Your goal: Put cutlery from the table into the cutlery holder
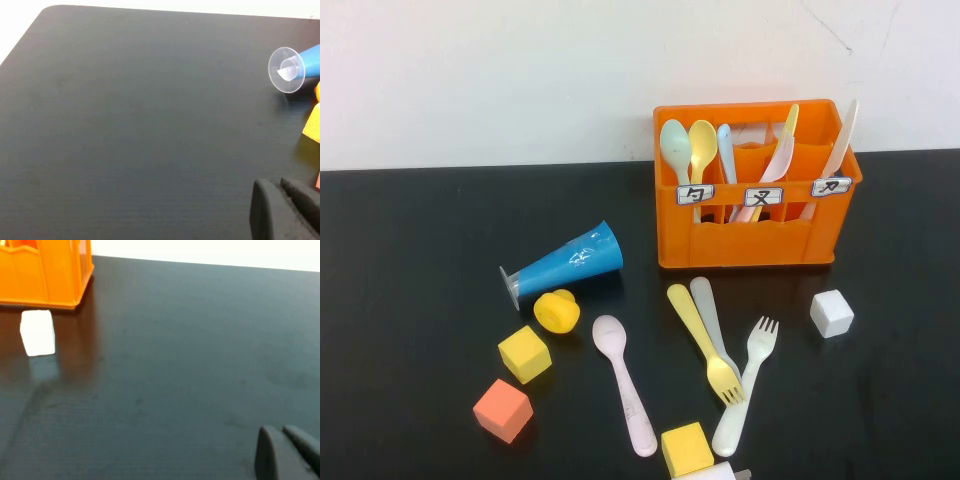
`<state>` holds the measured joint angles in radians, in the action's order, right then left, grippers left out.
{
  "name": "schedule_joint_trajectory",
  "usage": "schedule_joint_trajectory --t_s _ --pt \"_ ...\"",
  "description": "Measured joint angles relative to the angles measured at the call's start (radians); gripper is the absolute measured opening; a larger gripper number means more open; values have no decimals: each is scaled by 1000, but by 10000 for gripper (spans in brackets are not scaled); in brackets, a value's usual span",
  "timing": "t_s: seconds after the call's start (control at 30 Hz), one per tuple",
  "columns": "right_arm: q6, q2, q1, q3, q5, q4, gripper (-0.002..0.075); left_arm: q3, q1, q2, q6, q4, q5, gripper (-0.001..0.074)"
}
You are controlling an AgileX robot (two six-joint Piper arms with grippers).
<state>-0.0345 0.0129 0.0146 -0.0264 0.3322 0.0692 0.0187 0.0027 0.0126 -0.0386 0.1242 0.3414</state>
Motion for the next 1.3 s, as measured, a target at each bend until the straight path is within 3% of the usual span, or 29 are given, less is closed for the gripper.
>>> schedule_joint_trajectory --t_s 0.83,0.93,1.13,1.3 --pt "0 0 0 0 0 0 -3 1 0 0 0 32 -7 -1" --pt "0 0 0 0 0 0 -3 6 0 0 -39 166 -47 -1" --pt "0 0 0 0 0 0 -3 10 0 0 -228 716 -184 -1" --pt "0 0 0 0 0 0 -3 10 0 0 -233 848 -252 -1"
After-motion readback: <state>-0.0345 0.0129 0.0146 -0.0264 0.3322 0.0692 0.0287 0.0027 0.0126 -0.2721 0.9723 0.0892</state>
